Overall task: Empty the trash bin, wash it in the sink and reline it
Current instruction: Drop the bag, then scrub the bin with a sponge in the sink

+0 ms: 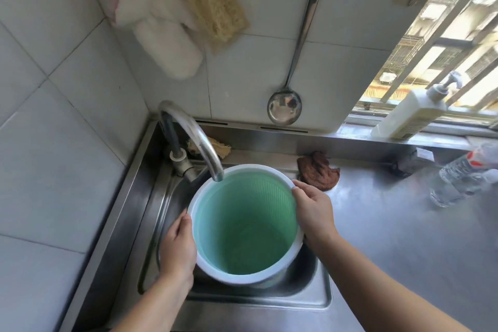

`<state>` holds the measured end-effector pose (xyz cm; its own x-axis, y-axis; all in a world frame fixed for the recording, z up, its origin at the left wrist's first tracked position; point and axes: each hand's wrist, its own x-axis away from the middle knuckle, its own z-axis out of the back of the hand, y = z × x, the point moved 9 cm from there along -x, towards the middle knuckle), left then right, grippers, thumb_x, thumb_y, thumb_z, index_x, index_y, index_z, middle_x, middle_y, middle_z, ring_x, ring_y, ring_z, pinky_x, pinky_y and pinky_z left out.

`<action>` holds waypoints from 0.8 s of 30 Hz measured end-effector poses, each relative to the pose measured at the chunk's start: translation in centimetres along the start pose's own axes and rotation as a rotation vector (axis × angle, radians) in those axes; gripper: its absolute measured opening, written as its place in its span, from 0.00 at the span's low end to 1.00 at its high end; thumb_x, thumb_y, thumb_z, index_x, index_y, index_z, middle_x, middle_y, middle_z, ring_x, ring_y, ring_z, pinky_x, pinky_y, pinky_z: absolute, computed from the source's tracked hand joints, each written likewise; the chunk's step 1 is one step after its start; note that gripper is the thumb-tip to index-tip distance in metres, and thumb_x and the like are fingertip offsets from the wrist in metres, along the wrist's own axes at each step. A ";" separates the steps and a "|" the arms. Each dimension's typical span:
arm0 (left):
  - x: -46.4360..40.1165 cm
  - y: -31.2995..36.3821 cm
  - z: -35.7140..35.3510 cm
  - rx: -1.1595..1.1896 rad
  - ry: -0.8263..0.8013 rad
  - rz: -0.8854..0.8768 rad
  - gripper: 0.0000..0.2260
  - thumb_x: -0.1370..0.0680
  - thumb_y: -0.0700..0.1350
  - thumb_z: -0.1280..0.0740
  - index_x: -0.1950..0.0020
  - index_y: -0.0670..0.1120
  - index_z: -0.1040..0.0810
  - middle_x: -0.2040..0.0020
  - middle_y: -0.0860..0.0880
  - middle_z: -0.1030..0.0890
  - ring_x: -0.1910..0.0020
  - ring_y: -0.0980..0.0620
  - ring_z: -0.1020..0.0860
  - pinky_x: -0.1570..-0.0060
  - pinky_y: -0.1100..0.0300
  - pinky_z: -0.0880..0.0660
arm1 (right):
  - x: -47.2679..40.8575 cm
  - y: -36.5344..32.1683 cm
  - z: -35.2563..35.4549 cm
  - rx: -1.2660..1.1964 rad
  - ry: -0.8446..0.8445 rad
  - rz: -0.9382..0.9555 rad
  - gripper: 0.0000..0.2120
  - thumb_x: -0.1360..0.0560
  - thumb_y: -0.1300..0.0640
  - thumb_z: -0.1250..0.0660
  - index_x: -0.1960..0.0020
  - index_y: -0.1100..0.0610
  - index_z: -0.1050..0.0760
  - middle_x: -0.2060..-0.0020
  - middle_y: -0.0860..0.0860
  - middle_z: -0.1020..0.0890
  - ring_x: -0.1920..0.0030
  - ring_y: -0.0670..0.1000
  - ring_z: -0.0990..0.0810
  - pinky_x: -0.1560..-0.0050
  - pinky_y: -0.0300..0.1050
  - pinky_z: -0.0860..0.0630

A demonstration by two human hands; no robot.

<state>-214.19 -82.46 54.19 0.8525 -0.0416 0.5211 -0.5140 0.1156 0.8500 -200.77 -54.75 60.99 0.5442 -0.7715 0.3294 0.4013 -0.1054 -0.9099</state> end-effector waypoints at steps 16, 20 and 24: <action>0.3 -1.7 -3.8 0.230 -0.267 0.341 0.12 0.27 0.49 0.30 0.50 0.43 0.15 0.52 0.41 0.13 0.53 0.37 0.15 0.48 0.39 0.21 | -0.9 -7.3 0.9 0.284 0.124 0.027 0.13 0.30 0.59 0.39 0.53 0.60 0.17 0.71 0.51 0.24 0.71 0.50 0.31 0.69 0.45 0.34; 1.1 -4.7 -5.0 0.272 -0.284 0.431 0.07 0.27 0.48 0.29 0.61 0.47 0.13 0.58 0.44 0.13 0.65 0.43 0.15 0.62 0.52 0.19 | -1.6 -6.9 1.4 0.435 0.120 -0.061 0.11 0.33 0.58 0.40 0.61 0.62 0.20 0.77 0.48 0.35 0.72 0.52 0.37 0.71 0.43 0.40; 2.0 -7.4 -6.3 0.307 -0.345 0.505 0.05 0.29 0.45 0.29 0.57 0.46 0.14 0.57 0.43 0.14 0.64 0.44 0.17 0.63 0.55 0.20 | -1.9 -6.6 1.5 0.514 0.111 -0.109 0.08 0.33 0.59 0.38 0.72 0.55 0.30 0.80 0.47 0.38 0.72 0.51 0.39 0.73 0.41 0.40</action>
<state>-208.08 -77.10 48.42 0.4483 -0.3763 0.8108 -0.8876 -0.0803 0.4535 -203.35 -51.68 66.74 0.4098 -0.8376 0.3612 0.7749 0.1108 -0.6223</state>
